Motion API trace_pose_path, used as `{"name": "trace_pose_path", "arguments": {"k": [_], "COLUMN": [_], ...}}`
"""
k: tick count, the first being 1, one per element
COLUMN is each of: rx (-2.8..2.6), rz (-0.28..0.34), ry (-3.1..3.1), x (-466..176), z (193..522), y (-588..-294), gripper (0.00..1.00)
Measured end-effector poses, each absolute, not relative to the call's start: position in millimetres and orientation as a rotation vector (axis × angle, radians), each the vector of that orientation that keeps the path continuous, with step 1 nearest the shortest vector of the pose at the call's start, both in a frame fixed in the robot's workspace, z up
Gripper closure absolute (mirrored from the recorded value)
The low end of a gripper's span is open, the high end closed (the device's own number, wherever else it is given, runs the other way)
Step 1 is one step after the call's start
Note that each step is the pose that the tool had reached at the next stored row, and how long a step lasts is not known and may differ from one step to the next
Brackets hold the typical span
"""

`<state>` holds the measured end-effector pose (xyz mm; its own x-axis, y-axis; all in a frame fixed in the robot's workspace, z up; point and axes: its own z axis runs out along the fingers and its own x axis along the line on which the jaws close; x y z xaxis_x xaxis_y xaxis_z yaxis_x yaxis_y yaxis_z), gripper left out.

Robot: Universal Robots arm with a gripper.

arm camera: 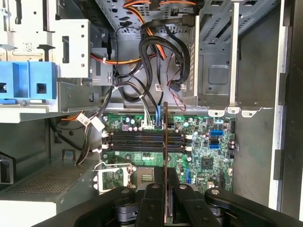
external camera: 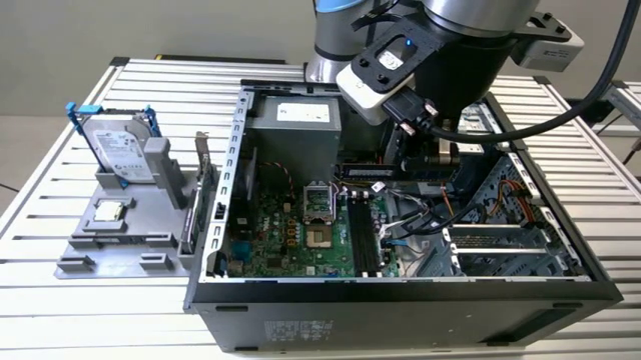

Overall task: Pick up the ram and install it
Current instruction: 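Insert the ram into the slot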

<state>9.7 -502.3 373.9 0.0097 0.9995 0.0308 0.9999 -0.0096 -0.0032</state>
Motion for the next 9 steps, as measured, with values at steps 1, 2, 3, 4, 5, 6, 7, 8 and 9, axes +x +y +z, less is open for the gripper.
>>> {"name": "trace_pose_path", "arguments": {"k": [1, 2, 3, 4, 5, 6, 7, 8, 9], "rx": [-2.215, -2.215, -2.215, -2.215, -2.216, -2.217, -2.218, -2.220, -2.223], "rz": [-0.031, -0.031, -0.031, -0.031, -0.031, -0.031, -0.031, -0.031, -0.031], "ry": [-2.194, -2.194, -2.194, -2.193, -2.193, -2.192, -2.190, -2.188, -2.186], "x": [9.7, 9.7, 9.7, 9.7, 9.7, 9.7, 9.7, 9.7, 9.7], "z": [373.9, 373.9, 373.9, 373.9, 373.9, 373.9, 373.9, 373.9, 373.9], "y": [-502.3, -502.3, -502.4, -502.3, -502.4, -502.3, -502.3, -502.3, -502.3], "gripper": [1.00, 1.00, 1.00, 1.00, 1.00, 1.00, 1.00, 1.00, 1.00]}}
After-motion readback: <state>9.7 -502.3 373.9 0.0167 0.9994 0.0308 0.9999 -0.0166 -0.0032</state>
